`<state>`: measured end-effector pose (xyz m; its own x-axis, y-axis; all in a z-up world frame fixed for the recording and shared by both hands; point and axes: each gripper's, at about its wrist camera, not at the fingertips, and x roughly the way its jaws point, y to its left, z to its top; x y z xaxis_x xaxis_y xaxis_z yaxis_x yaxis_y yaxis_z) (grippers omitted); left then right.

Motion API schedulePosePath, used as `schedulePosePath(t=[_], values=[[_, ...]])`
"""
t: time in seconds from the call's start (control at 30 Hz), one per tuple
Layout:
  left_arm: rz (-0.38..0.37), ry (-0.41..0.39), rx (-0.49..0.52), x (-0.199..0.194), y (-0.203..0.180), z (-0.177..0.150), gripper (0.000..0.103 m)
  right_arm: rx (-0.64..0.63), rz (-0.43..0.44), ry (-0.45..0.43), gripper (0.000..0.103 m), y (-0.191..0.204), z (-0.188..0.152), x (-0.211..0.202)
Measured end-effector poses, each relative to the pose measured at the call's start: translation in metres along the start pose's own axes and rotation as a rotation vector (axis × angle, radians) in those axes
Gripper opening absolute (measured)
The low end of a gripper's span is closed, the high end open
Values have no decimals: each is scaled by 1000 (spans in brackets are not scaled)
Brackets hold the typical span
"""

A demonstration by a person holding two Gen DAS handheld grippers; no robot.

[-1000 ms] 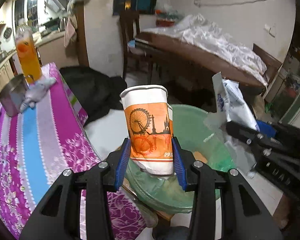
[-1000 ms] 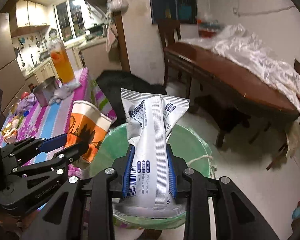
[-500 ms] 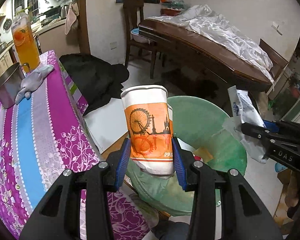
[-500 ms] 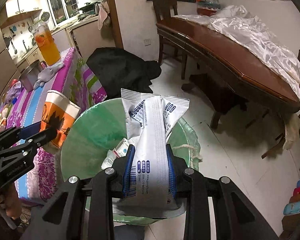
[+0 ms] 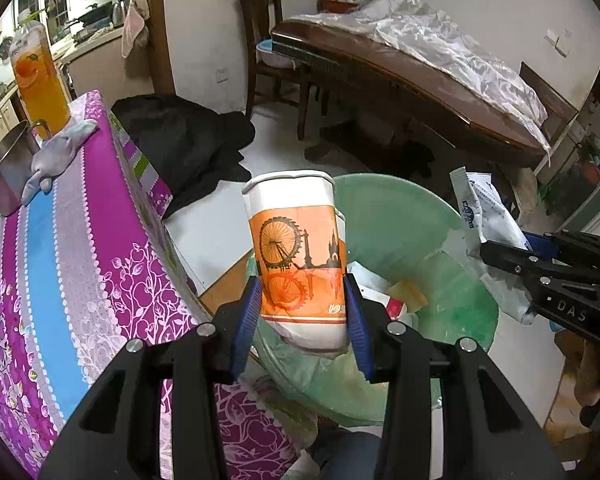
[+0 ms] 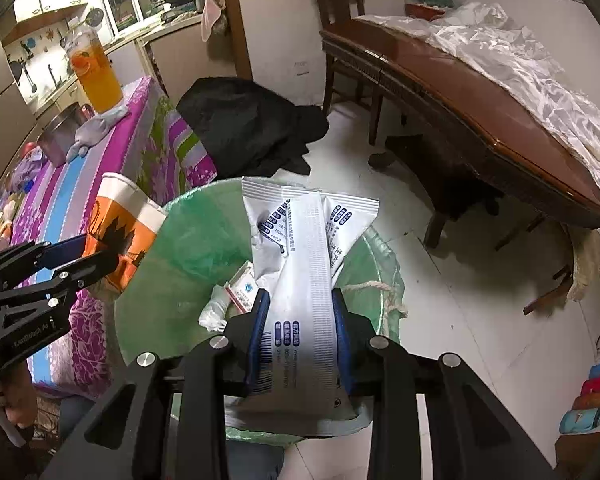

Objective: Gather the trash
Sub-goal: 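Carry the orange cup and white packet over the green bin with both tools, then open both tools to drop the cup and packet into the bin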

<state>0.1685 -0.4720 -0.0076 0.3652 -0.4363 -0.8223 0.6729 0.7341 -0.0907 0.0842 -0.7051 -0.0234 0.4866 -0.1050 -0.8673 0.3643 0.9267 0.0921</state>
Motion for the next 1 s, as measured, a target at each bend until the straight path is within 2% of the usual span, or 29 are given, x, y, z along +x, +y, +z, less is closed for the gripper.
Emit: schedulePosePath(t=[0.5,0.57,0.63,1.0], values=[[0,23,12,3,-3,0,41,-13,5,15,33,3,-1,5],[14,23,14,3,-3,0,44,-7,10,7,39,2,-1,5],[12,21,10,3,-3,0,55,2,7,-8,45,0,-1,3],[2,23,3,2,2,-4,56,5,9,-53,46,2,-8,-10]])
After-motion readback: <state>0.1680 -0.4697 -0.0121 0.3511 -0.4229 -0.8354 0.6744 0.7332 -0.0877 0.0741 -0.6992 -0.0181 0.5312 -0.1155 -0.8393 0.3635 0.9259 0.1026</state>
